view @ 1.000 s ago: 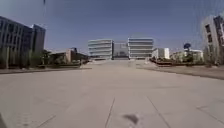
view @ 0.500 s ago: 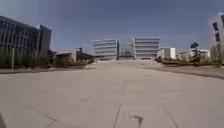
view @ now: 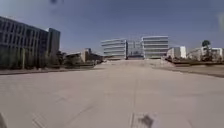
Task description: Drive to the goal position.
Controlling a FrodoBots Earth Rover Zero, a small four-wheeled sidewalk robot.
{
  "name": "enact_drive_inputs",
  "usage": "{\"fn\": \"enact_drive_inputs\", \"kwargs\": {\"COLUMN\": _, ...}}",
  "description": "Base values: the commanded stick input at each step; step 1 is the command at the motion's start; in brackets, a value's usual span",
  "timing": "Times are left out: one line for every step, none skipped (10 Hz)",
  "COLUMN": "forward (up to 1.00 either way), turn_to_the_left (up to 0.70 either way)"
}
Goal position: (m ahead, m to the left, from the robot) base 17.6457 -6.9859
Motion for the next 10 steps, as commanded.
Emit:
{"fn": "enact_drive_inputs", "kwargs": {"forward": 0.70, "turn_to_the_left": 0.00}}
{"fn": "enact_drive_inputs", "kwargs": {"forward": 0.70, "turn_to_the_left": 0.00}}
{"fn": "enact_drive_inputs", "kwargs": {"forward": 0.70, "turn_to_the_left": 0.00}}
{"fn": "enact_drive_inputs", "kwargs": {"forward": 0.70, "turn_to_the_left": 0.00}}
{"fn": "enact_drive_inputs", "kwargs": {"forward": 0.70, "turn_to_the_left": 0.00}}
{"fn": "enact_drive_inputs", "kwargs": {"forward": 0.70, "turn_to_the_left": 0.00}}
{"fn": "enact_drive_inputs", "kwargs": {"forward": 0.70, "turn_to_the_left": 0.00}}
{"fn": "enact_drive_inputs", "kwargs": {"forward": 0.70, "turn_to_the_left": 0.00}}
{"fn": "enact_drive_inputs", "kwargs": {"forward": 0.70, "turn_to_the_left": 0.02}}
{"fn": "enact_drive_inputs", "kwargs": {"forward": 0.70, "turn_to_the_left": 0.00}}
